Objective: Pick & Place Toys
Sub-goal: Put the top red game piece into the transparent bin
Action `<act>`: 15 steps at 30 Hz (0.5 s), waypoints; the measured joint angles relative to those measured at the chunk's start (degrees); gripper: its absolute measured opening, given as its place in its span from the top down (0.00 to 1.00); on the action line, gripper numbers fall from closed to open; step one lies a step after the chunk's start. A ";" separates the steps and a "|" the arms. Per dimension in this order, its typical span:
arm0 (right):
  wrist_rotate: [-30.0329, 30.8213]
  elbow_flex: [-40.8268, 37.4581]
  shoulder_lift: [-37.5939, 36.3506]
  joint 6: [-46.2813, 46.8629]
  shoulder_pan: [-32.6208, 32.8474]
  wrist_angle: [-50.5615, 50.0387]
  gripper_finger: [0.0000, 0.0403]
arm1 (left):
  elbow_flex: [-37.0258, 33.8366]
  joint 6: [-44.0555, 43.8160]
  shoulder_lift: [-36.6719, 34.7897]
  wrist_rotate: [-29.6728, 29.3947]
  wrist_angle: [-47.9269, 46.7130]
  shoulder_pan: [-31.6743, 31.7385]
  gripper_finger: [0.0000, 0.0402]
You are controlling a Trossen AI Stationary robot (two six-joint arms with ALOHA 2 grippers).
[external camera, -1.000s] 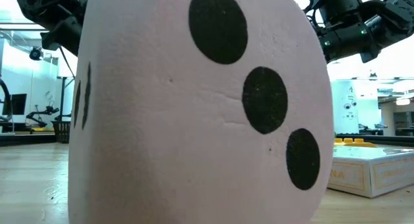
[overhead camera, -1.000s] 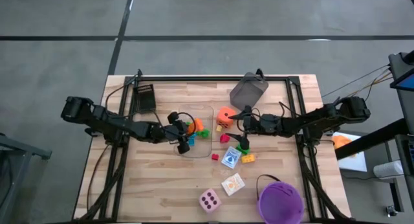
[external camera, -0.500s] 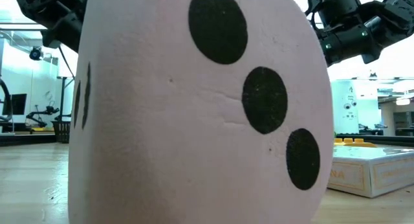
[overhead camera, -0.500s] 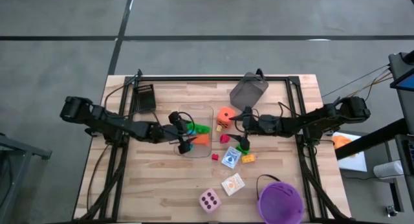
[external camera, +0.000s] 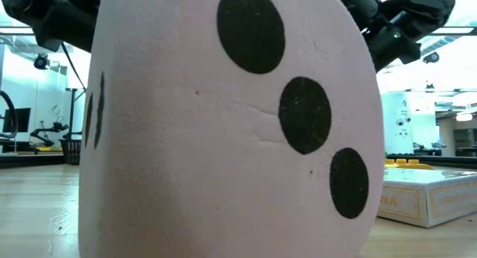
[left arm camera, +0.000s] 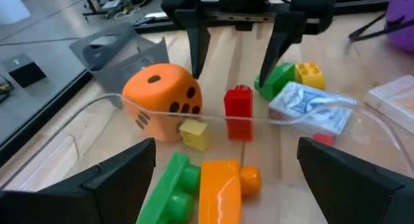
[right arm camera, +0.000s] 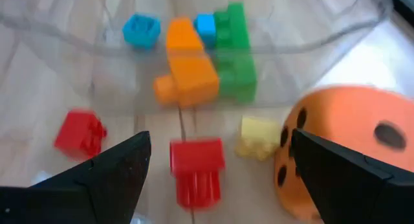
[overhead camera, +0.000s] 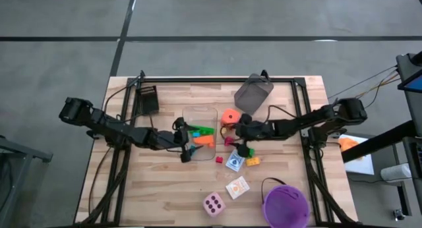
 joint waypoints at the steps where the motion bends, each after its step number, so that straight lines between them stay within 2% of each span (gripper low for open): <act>1: 0.01 0.67 0.41 0.00 0.24 -1.70 0.09 | -0.40 0.20 -0.02 0.55 0.66 0.00 0.06; 8: 0.06 3.76 2.75 -0.04 0.86 -6.67 0.09 | -3.53 2.11 -0.14 1.66 8.85 0.00 0.06; 15: 0.18 4.17 4.76 -0.04 0.86 -7.59 0.09 | -4.40 2.12 -3.30 1.56 8.59 0.11 0.06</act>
